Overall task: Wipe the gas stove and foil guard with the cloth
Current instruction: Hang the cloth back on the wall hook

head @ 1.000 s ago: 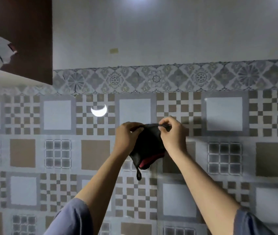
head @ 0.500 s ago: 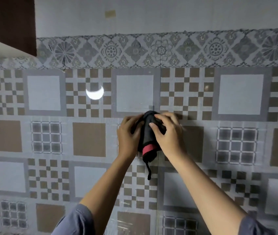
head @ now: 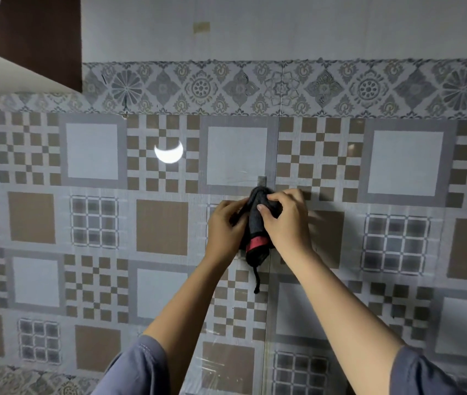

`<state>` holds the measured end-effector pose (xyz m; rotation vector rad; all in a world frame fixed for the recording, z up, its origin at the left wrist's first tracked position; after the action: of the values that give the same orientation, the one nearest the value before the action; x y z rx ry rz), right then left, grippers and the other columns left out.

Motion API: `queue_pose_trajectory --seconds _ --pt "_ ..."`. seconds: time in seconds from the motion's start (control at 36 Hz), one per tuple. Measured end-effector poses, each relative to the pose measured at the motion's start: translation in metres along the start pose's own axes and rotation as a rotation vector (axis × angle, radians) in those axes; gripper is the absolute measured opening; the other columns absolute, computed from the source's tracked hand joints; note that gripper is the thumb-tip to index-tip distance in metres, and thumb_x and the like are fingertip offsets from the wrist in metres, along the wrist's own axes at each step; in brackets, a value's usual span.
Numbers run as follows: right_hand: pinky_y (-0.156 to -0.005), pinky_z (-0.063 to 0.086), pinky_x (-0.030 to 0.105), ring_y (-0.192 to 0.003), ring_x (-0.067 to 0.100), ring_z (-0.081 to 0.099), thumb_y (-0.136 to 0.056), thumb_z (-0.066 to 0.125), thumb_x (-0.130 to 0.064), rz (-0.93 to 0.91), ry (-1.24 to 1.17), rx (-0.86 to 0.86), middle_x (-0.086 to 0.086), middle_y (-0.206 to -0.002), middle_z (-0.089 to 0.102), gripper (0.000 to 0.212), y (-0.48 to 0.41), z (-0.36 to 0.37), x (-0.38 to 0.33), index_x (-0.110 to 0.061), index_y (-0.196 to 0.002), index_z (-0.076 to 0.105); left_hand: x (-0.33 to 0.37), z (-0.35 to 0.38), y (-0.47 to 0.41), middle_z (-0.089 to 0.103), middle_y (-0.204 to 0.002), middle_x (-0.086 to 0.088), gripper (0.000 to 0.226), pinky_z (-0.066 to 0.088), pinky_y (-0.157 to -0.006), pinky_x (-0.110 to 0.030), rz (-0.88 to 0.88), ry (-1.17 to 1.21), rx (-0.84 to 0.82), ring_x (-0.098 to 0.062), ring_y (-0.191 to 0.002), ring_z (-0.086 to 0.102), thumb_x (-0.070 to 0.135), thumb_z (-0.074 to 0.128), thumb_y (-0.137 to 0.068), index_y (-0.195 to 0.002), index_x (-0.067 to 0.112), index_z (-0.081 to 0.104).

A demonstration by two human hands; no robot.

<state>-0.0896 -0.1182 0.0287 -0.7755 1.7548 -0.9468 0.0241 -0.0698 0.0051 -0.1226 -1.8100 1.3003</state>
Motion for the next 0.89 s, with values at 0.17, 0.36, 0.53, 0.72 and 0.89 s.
queue_pose_trajectory --seconds 0.17,0.36,0.53,0.72,0.89 --pt "-0.087 0.037 0.026 -0.113 0.026 0.046 -0.085 0.063 -0.015 0.002 0.094 -0.062 0.011 -0.115 0.05 0.023 -0.001 -0.007 -0.012 -0.005 -0.105 0.057 0.007 -0.005 -0.005 0.058 -0.102 -0.002 0.028 0.048 -0.077 -0.007 -0.002 -0.063 0.018 -0.003 -0.084 0.057 0.004 0.056 -0.088 -0.115 0.007 0.064" --pt "-0.087 0.038 0.028 -0.117 0.027 0.045 -0.088 0.059 -0.016 0.026 0.146 -0.1 0.011 -0.121 0.048 0.026 0.001 -0.007 -0.017 -0.007 -0.111 0.055 0.012 -0.009 -0.008 0.06 -0.113 -0.011 0.028 0.046 -0.083 -0.02 -0.054 -0.116 -0.009 -0.012 -0.092 0.056 0.004 0.055 -0.088 -0.115 0.004 0.063" --pt "-0.089 0.04 0.029 -0.12 0.027 0.043 -0.09 0.056 -0.018 0.039 0.182 -0.141 0.01 -0.126 0.045 0.031 0.001 -0.013 -0.025 -0.008 -0.119 0.053 0.019 -0.018 -0.007 0.062 -0.117 -0.013 0.027 0.046 -0.086 -0.023 -0.075 -0.174 -0.067 -0.021 -0.103 0.06 0.008 0.056 -0.089 -0.115 0.004 0.063" --pt "-0.097 0.041 0.036 -0.124 0.026 0.042 -0.09 0.054 -0.017 -0.037 0.127 -0.197 0.007 -0.128 0.045 0.031 0.02 -0.021 -0.066 -0.011 -0.12 0.052 0.042 -0.076 0.017 0.061 -0.125 -0.005 0.035 0.042 -0.092 -0.022 -0.058 -0.307 -0.061 -0.015 -0.112 0.056 0.023 0.056 -0.091 -0.123 0.01 0.058" --pt "-0.099 0.037 0.031 -0.123 0.02 0.043 -0.091 0.051 -0.015 -0.172 0.028 -0.56 0.003 -0.132 0.046 0.037 0.095 0.005 -0.1 -0.013 -0.128 0.048 0.024 -0.163 0.102 0.056 -0.13 -0.006 0.041 0.042 -0.097 -0.03 -0.219 -0.508 -0.051 -0.019 -0.119 0.052 0.029 0.053 -0.092 -0.13 0.011 0.051"
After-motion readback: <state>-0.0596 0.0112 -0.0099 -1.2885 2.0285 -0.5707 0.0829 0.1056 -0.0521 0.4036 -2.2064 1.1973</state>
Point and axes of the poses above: each hand's wrist, its own y-axis away from the middle knuckle, its own z-axis out of the palm, x = y × z, the point moved 3 cm from there along -y, towards the middle knuckle
